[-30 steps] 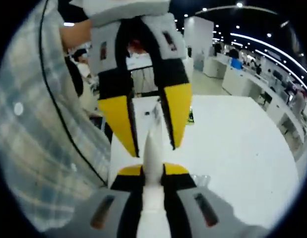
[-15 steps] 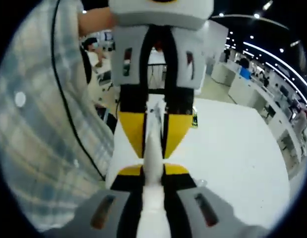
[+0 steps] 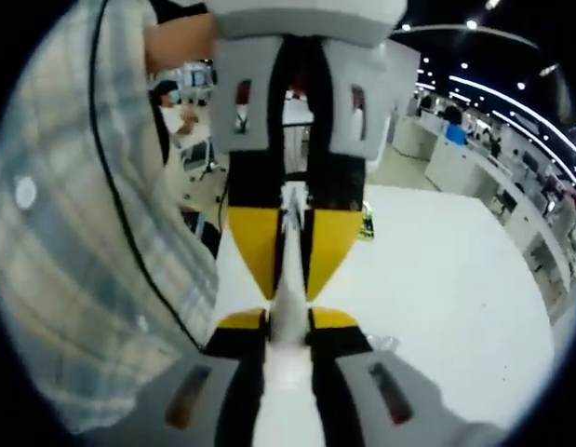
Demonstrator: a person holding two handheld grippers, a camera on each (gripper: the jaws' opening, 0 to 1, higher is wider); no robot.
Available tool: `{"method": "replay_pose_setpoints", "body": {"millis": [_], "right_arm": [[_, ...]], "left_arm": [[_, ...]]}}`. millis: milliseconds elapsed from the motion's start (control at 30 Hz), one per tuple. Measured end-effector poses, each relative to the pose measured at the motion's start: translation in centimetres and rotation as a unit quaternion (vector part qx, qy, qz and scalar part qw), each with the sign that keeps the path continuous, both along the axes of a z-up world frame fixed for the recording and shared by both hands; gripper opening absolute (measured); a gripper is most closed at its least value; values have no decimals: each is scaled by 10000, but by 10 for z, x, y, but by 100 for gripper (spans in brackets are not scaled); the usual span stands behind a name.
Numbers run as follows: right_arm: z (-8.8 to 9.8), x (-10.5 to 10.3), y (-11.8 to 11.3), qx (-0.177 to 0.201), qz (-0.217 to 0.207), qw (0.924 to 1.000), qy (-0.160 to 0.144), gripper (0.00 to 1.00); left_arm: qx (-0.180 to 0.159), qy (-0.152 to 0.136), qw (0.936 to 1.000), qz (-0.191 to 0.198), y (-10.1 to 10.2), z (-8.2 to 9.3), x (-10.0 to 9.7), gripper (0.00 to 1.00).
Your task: Arrange the skincare products in the storage area until every visible bottle or jar stands upright without overlapping.
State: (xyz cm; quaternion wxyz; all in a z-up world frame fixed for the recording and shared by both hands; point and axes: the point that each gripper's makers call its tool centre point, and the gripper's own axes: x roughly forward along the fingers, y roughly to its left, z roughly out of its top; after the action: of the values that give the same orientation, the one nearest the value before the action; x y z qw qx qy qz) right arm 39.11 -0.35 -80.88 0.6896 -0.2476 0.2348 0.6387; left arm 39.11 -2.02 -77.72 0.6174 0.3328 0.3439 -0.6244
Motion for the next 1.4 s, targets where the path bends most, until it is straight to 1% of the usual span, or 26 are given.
{"method": "replay_pose_setpoints", "body": {"millis": [33,100,133,233,267,333,433,467,533,567,600,733,800,867,900,967,1000,1067,1133,1167,1200,1233,1267,1300,1367,1400], "right_arm": [[2,3,0,106,-107,9999,5,17],[4,5,-1,268,-304,9991,139,21],[4,6,-2,288,-359,9988,193,22],[2,12,-14,230,-603,9978,140,25],[0,13,-20,228,-710,9970,220,27],[0,12,-26,422,-939,9936,468,29],[5,16,-36,818,-1437,9829,812,35],[8,19,-41,990,-1604,9782,876,38],[11,21,-44,1171,-1773,9725,959,42],[11,21,-50,1299,-1965,9657,1095,44],[10,22,-56,1333,-2123,9611,1163,46],[10,20,-68,1326,-2341,9564,1139,53],[13,17,-74,1407,-2461,9515,1196,54],[17,15,-82,1535,-2629,9447,1217,54],[17,14,-87,1578,-2751,9400,1259,54],[16,13,-94,1644,-2928,9332,1277,54],[15,12,-97,1618,-3003,9314,1273,54],[11,10,-105,1444,-3128,9317,1152,55],[11,9,-110,1431,-3271,9270,1145,58],[12,11,-114,1527,-3509,9155,1239,60],[14,12,-117,1618,-3641,9078,1309,62],[15,11,-120,1678,-3723,9025,1364,63],[16,12,-125,1767,-3866,8943,1396,63],[17,12,-130,1804,-3946,8906,1365,63],[18,12,-134,1822,-4001,8892,1268,64],[17,9,-136,1810,-4005,8887,1306,66]], "left_arm": [[-3,27,9999,104,0,0,2,4],[42,23,9999,143,0,1,6,4],[122,47,9997,190,2,0,9,4],[325,-31,9993,178,8,-1,19,4],[370,-57,9992,161,9,-1,22,4],[404,-78,9990,186,10,1,29,4],[527,-98,9984,196,13,4,43,3],[538,-152,9982,205,13,5,47,3],[517,-223,9982,217,12,9,57,3],[507,-281,9981,210,11,10,61,3],[507,-232,9982,215,10,12,66,3],[644,-265,9974,174,5,14,82,3],[741,-275,9968,136,2,14,91,3],[825,-295,9961,96,-1,13,98,3],[848,-286,9960,84,-4,13,104,3],[822,-319,9961,-37,-9,13,115,3],[804,-320,9962,-38,-11,12,119,3],[813,-334,9961,-32,-14,11,130,3],[856,-351,9957,-37,-16,11,137,3],[893,-359,9954,-28,-19,10,143,3],[919,-390,9950,-38,-21,10,149,3],[925,-394,9949,-13,-23,10,154,3],[922,-393,9950,6,-26,9,159,3],[914,-389,9950,24,-29,9,164,3],[884,-352,9954,69,-34,8,171,3],[864,-380,9955,58,-37,7,175,3]]}}
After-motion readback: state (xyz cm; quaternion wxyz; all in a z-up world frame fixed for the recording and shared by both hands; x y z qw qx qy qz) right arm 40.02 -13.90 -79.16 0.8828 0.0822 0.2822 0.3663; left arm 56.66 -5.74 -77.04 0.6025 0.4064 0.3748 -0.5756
